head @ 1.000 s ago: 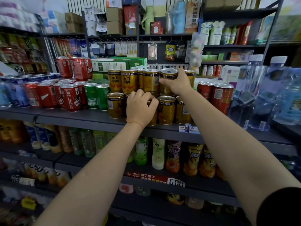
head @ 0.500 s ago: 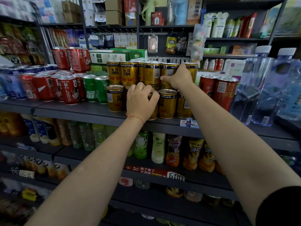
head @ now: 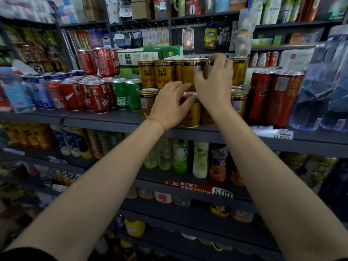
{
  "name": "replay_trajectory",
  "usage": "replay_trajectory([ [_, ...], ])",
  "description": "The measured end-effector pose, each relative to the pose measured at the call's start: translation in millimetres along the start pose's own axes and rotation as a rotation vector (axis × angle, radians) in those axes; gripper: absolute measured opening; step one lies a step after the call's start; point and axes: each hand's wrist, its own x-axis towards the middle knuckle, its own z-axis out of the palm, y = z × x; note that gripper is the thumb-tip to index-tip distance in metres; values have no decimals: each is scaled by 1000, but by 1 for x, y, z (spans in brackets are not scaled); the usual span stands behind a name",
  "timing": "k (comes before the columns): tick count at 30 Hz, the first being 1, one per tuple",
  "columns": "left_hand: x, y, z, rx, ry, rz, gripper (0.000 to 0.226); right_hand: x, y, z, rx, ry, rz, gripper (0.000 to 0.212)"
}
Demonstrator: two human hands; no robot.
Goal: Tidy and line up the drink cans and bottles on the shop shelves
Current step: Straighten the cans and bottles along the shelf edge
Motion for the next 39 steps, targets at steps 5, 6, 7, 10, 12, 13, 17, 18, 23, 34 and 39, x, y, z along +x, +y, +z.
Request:
replay_trajectory([
  [5,-52,-39,-66,-113,199,-79,34,-51,-54,21,314,-156,-9,8],
  [6,-70,-50,-79,-170,183,-142,31,-65,-66,31,369,-225,18,6],
  [7,-89,-64,-91,-229,160,-209,29,-83,-80,43,409,-293,40,9],
  [10,-149,-113,-130,-438,117,-441,25,-144,-125,90,514,-484,95,20],
  [12,-194,-150,-159,-606,159,-620,23,-189,-163,125,590,-573,159,23],
  [13,-216,-170,-174,-676,201,-692,23,-210,-181,144,631,-606,197,24],
  [17,-307,-262,-228,-1013,408,-901,27,-292,-258,227,802,-683,443,28],
  [18,-327,-284,-240,-1081,458,-938,28,-312,-276,249,829,-692,526,30],
  [23,-399,-386,-287,-1166,619,-1085,26,-370,-346,349,798,-795,817,30],
  [34,-426,-607,-326,-891,526,-1277,53,-412,-400,565,724,-794,854,46],
  [39,-396,-713,-343,-698,410,-1374,68,-392,-426,694,621,-837,628,61],
])
